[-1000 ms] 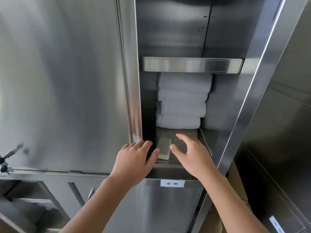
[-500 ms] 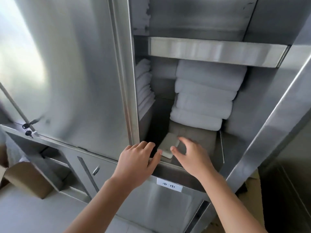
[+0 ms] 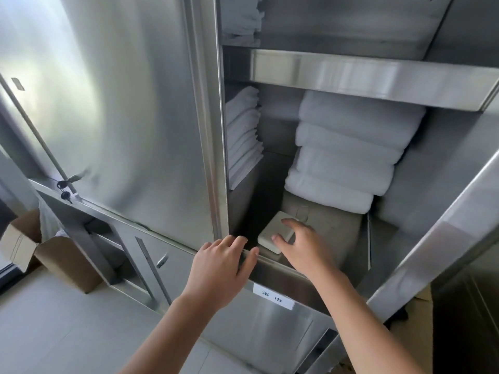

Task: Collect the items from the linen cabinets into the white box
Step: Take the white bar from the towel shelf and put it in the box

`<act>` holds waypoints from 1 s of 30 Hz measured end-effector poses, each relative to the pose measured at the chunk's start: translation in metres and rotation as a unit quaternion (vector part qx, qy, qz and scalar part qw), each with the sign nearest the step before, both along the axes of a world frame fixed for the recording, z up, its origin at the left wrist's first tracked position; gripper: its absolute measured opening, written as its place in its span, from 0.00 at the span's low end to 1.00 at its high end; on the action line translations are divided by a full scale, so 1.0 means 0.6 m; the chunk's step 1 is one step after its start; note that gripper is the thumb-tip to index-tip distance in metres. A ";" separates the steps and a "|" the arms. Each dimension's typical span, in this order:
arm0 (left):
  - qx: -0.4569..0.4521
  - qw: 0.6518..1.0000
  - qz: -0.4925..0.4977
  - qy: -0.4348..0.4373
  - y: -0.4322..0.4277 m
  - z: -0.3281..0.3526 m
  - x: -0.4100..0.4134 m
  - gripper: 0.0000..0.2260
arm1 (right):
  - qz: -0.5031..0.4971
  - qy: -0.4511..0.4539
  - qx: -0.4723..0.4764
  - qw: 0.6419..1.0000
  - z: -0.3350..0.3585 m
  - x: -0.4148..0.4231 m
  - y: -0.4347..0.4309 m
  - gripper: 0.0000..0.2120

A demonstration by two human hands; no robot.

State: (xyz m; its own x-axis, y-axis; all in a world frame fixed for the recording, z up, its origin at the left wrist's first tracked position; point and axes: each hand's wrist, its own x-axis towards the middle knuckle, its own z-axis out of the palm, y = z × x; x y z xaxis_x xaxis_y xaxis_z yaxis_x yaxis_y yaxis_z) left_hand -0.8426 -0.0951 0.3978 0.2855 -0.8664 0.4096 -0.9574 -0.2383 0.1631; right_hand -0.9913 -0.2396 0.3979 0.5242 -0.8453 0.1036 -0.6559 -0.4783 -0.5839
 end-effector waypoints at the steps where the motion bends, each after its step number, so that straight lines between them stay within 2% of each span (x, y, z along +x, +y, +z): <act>1: 0.000 1.000 -0.002 0.004 0.000 -0.002 0.005 0.22 | 0.000 0.003 -0.002 1.000 -0.004 0.003 -0.003 0.26; 7: 0.006 1.000 -0.024 0.013 -0.003 -0.013 0.020 0.21 | 0.016 0.011 -0.056 0.998 -0.046 0.026 -0.024 0.26; 12: 0.014 0.999 -0.046 0.022 -0.010 -0.017 0.019 0.22 | 0.077 0.078 -0.094 0.990 -0.088 0.056 -0.030 0.25; 17: 0.010 0.998 -0.055 0.020 -0.003 -0.021 0.028 0.20 | 0.077 0.020 -0.057 0.995 -0.100 0.017 -0.030 0.20; 23: 0.039 0.994 -0.096 0.047 -0.013 -0.022 0.008 0.25 | 0.043 -0.024 -0.008 0.999 -0.092 -0.024 -0.021 0.16; 30: 0.044 0.992 -0.108 0.049 -0.019 -0.016 0.014 0.28 | -0.010 -0.012 -0.036 0.999 -0.102 -0.047 -0.002 0.18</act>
State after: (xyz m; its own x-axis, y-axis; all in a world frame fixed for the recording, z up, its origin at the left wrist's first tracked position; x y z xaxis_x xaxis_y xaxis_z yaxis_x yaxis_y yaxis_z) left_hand -0.8341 -0.1065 0.3883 0.1236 -0.9427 0.3100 -0.9683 -0.0461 0.2457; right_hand -1.0194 -0.2410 0.3369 0.5034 -0.8459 0.1763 -0.6527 -0.5059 -0.5639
